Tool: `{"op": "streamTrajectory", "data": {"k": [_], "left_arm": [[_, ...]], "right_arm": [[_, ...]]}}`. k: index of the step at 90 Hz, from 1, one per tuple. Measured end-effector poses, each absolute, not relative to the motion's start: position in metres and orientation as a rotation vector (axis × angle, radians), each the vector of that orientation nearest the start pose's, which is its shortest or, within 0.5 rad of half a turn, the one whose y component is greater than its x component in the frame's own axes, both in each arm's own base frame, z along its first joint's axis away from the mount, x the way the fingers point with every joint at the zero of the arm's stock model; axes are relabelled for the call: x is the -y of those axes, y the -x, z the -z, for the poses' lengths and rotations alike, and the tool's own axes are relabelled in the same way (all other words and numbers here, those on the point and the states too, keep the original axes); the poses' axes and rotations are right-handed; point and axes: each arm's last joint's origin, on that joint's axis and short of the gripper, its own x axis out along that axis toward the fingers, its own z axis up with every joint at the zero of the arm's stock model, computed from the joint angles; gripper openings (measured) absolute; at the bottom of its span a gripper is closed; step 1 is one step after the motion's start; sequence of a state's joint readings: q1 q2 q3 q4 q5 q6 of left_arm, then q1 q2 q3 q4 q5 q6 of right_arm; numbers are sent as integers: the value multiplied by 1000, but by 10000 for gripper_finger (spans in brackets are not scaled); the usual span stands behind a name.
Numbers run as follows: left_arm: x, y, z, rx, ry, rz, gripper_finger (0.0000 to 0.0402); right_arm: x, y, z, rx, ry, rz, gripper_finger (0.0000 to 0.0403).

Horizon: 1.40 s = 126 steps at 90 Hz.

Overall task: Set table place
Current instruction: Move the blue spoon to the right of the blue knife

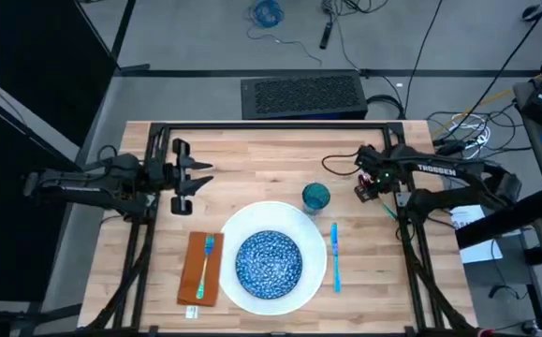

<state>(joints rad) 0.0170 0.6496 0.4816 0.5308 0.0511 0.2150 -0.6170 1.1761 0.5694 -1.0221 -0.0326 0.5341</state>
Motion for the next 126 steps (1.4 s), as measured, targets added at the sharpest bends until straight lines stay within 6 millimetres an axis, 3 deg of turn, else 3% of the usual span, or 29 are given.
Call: {"op": "streamTrajectory", "data": {"k": [58, 74, 95, 114, 126], "left_arm": [[-1, -150, -316, 358, -225, -4, 116], [-1, -150, -315, 357, -225, -4, 116], [-1, -150, -315, 353, -225, -4, 116], [-1, -150, -315, 353, -226, -4, 116], [-1, -150, -315, 353, -226, -4, 116]], "right_arm": [[99, -126, -135, -1522, -1003, 891, 134], [99, -127, -131, -1529, -1013, 887, 102], [100, -128, -131, -1516, -1018, 885, 11], [99, -127, -132, -1506, -1014, 887, 3], [101, -129, -144, -1508, -984, 894, 2]]}}
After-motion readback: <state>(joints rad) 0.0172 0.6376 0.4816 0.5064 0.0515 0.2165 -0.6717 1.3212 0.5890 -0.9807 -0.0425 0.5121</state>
